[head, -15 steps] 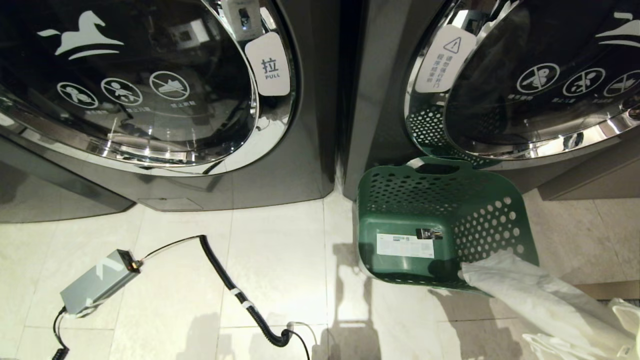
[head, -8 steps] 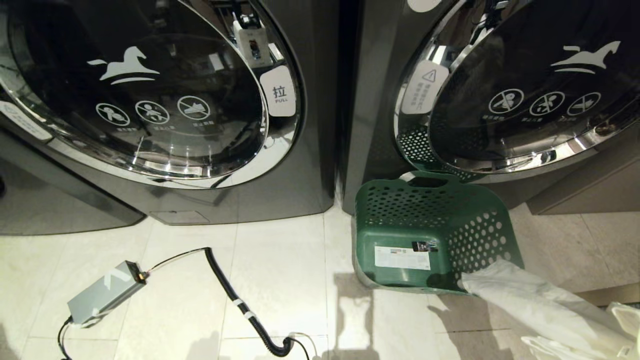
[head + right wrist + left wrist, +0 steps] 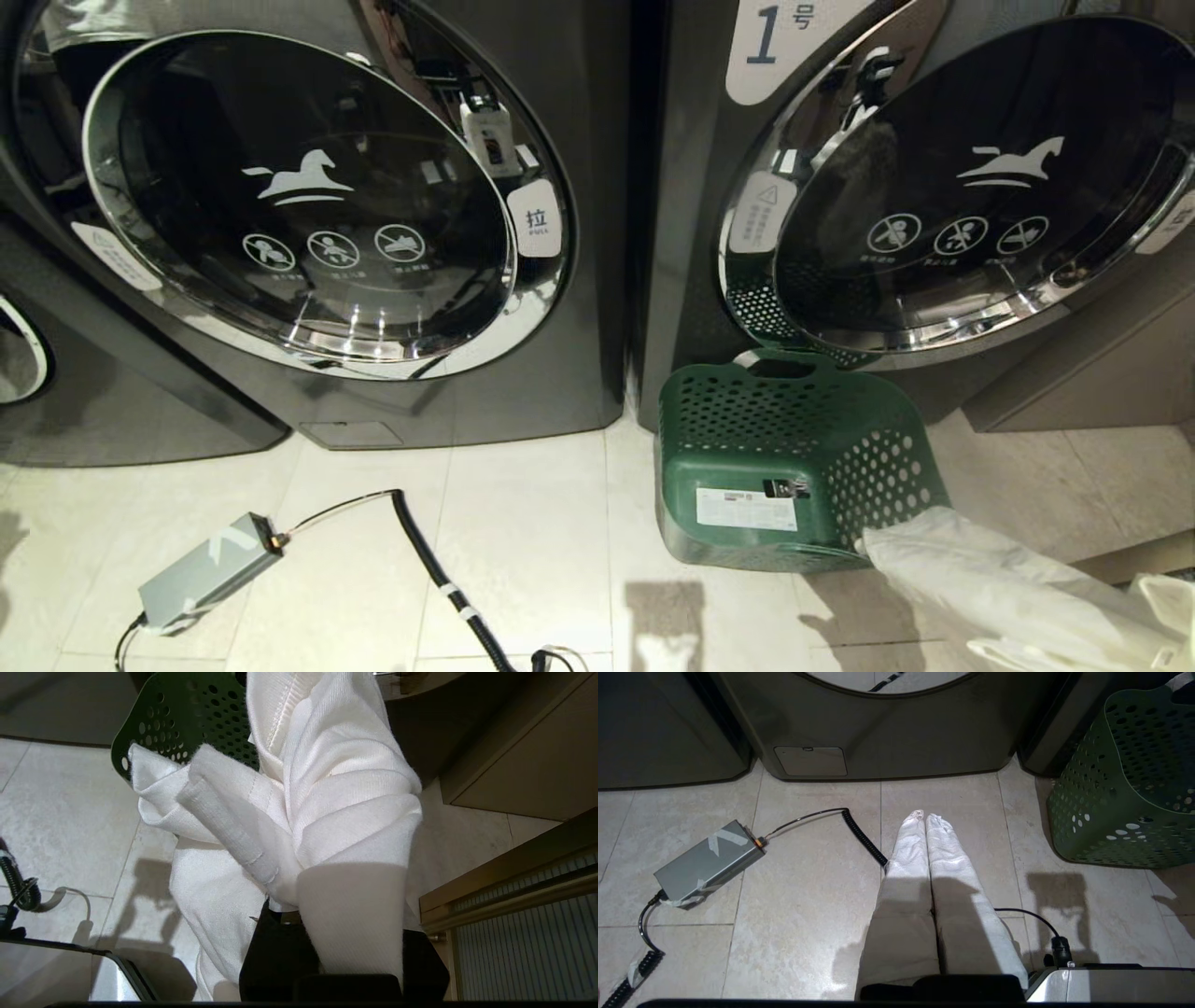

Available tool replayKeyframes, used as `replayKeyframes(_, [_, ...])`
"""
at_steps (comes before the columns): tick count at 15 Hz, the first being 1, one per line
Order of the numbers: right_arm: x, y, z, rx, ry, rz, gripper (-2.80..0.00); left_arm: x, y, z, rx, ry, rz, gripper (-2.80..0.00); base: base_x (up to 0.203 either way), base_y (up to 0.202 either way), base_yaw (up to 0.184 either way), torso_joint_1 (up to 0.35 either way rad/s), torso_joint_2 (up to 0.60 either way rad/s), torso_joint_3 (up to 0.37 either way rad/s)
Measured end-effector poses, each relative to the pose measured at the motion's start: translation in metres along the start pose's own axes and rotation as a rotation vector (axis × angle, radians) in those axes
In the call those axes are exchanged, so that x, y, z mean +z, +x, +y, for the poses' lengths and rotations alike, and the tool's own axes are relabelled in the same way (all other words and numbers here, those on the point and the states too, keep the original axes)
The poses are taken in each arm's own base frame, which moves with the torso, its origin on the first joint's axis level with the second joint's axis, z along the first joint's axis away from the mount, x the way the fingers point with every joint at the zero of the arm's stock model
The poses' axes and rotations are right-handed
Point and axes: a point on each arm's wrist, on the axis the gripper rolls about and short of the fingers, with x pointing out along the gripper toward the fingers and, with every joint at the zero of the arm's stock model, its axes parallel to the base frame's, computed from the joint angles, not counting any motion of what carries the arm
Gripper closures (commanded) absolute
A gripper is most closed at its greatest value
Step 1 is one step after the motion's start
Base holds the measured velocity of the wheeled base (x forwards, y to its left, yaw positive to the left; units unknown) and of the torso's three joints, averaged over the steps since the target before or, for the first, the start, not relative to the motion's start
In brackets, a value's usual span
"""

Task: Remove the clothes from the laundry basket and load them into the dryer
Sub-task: Put the clothes in the dryer

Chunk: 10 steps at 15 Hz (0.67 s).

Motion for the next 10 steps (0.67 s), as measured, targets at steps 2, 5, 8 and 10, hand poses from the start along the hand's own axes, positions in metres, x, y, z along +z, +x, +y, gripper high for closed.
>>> replayKeyframes(2, [0.0000, 0.0000, 0.0000, 0.002, -0.001, 0.000, 0.00, 0.0000, 0.0000, 0.0000, 0.000, 0.000, 0.000, 0.00, 0.000, 0.000, 0.000, 0.002, 0.00, 0.206])
replayKeyframes(5, [0.0000, 0.0000, 0.0000, -0.001, 0.003, 0.001, 0.00, 0.0000, 0.0000, 0.0000, 0.000, 0.000, 0.000, 0.00, 0.000, 0.000, 0.000, 0.000, 0.00, 0.201])
replayKeyframes(8, [0.0000, 0.0000, 0.0000, 0.002, 0.000, 0.000, 0.00, 0.0000, 0.0000, 0.0000, 0.000, 0.000, 0.000, 0.00, 0.000, 0.000, 0.000, 0.004, 0.00, 0.197])
replayKeyframes(10, [0.0000, 0.0000, 0.0000, -0.001, 0.002, 0.001, 0.00, 0.0000, 0.0000, 0.0000, 0.000, 0.000, 0.000, 0.00, 0.000, 0.000, 0.000, 0.005, 0.00, 0.202])
